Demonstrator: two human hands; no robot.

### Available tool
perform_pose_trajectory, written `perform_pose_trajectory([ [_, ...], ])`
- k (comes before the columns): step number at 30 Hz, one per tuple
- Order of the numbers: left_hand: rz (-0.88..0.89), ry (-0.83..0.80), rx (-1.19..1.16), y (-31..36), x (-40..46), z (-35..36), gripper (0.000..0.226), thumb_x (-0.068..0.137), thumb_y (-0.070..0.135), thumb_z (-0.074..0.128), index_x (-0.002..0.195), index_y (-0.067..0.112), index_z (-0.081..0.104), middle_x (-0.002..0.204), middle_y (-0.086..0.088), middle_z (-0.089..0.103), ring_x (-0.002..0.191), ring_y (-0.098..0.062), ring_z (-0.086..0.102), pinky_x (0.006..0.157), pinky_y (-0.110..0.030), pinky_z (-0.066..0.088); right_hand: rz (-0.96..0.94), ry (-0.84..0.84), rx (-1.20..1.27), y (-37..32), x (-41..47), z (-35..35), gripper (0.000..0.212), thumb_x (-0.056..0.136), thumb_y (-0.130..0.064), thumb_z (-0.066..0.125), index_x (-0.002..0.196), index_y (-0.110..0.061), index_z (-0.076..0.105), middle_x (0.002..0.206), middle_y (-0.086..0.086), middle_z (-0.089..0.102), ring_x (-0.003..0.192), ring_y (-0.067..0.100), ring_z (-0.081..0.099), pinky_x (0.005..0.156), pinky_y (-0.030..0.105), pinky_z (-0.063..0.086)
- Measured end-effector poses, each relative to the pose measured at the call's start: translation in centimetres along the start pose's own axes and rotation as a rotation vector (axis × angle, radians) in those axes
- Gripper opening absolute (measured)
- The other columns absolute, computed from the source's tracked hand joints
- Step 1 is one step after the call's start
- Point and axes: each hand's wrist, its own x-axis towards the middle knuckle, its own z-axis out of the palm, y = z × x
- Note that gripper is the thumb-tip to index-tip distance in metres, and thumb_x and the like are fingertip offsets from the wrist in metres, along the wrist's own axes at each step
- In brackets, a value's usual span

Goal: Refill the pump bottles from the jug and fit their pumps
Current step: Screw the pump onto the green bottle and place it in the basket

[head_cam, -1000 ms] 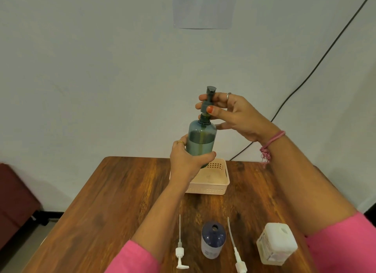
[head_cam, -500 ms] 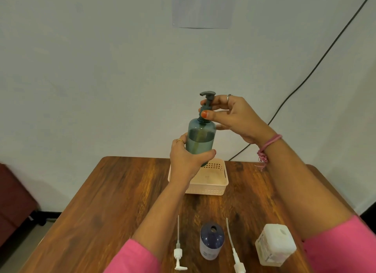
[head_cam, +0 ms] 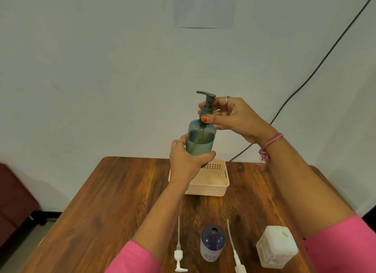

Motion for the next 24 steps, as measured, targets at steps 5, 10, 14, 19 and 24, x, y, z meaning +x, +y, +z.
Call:
perform_pose_trajectory([
  [5, 0.017, 0.018, 0.018, -0.1, -0.3, 0.2, 0.081, 0.060, 0.030, 0.089, 0.129, 0.024, 0.047, 0.121, 0.001, 0.048, 0.111, -0.017, 0.054, 0.084, -0.040, 0.059, 0.019, 0.113, 0.041, 0.7, 0.5, 0.6, 0.043, 0.070, -0.027, 0.082, 0.102, -0.007, 0.062, 0.101, 0.011, 0.071, 0.092, 0.023, 0.070, 0.076, 0.039, 0.060],
  [10, 0.005, 0.016, 0.031, -0.3, -0.3, 0.3, 0.082, 0.062, 0.031, 0.088, 0.130, 0.024, 0.045, 0.124, 0.001, 0.050, 0.112, -0.016, 0.054, 0.086, -0.034, 0.058, 0.101, -0.149, 0.078, 0.7, 0.2, -0.1, 0.052, 0.075, -0.031, 0.073, 0.124, -0.027, 0.056, 0.124, -0.007, 0.061, 0.105, 0.008, 0.065, 0.071, 0.026, 0.058],
  [14, 0.018, 0.019, 0.044, -0.3, -0.3, 0.2, 0.080, 0.061, 0.031, 0.089, 0.128, 0.024, 0.046, 0.123, 0.000, 0.050, 0.111, -0.016, 0.054, 0.087, -0.036, 0.057, 0.059, -0.016, 0.052, 1.0, 0.2, 0.7, 0.035, 0.081, -0.022, 0.074, 0.113, -0.019, 0.061, 0.113, -0.002, 0.065, 0.100, 0.014, 0.066, 0.070, 0.025, 0.058],
  [19, 0.027, 0.013, 0.047, -0.4, -0.4, 0.5, 0.080, 0.061, 0.033, 0.089, 0.128, 0.026, 0.045, 0.123, 0.002, 0.050, 0.111, -0.015, 0.054, 0.088, -0.035, 0.057, 0.132, -0.008, 0.047, 1.3, 0.2, 1.9, 0.049, 0.073, -0.042, 0.075, 0.113, -0.025, 0.053, 0.114, -0.011, 0.055, 0.099, 0.007, 0.061, 0.070, 0.024, 0.058],
  [24, 0.023, 0.015, 0.035, -0.4, -0.3, 0.4, 0.083, 0.061, 0.033, 0.089, 0.131, 0.025, 0.045, 0.125, 0.002, 0.049, 0.112, -0.016, 0.054, 0.089, -0.036, 0.057, 0.090, -0.052, 0.275, 1.7, -0.1, 1.0, 0.032, 0.085, -0.019, 0.069, 0.115, -0.025, 0.064, 0.124, -0.004, 0.061, 0.108, 0.013, 0.063, 0.073, 0.032, 0.059],
])
